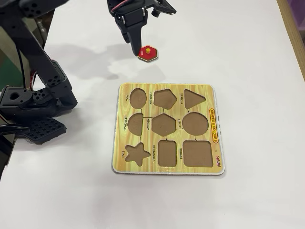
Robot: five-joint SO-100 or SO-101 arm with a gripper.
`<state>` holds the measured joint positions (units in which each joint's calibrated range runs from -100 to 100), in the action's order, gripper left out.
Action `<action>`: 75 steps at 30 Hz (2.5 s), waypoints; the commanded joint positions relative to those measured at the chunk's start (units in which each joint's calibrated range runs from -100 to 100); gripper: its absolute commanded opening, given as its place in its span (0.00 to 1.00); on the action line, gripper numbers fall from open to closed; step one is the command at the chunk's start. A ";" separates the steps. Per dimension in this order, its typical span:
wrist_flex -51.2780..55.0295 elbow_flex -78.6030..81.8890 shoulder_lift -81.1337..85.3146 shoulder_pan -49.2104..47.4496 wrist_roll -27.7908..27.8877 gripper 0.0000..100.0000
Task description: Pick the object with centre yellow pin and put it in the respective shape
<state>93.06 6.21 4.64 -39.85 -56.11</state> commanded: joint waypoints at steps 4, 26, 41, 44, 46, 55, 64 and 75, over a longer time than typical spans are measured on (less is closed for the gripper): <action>-0.41 -4.77 -4.56 -0.29 0.25 0.18; -0.67 -23.38 -20.62 -7.71 -0.38 0.18; -0.49 -37.05 -33.26 -9.37 0.25 0.18; -0.58 -38.94 -35.43 -9.37 0.25 0.18; -0.58 -39.93 -36.94 -9.37 0.25 0.18; -0.67 -40.20 -41.29 -9.47 0.25 0.18; -0.75 -40.20 -43.38 -9.47 -0.01 0.18; -4.21 -40.29 -44.14 -10.25 -0.22 0.18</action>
<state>89.03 -31.12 -40.64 -49.67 -56.11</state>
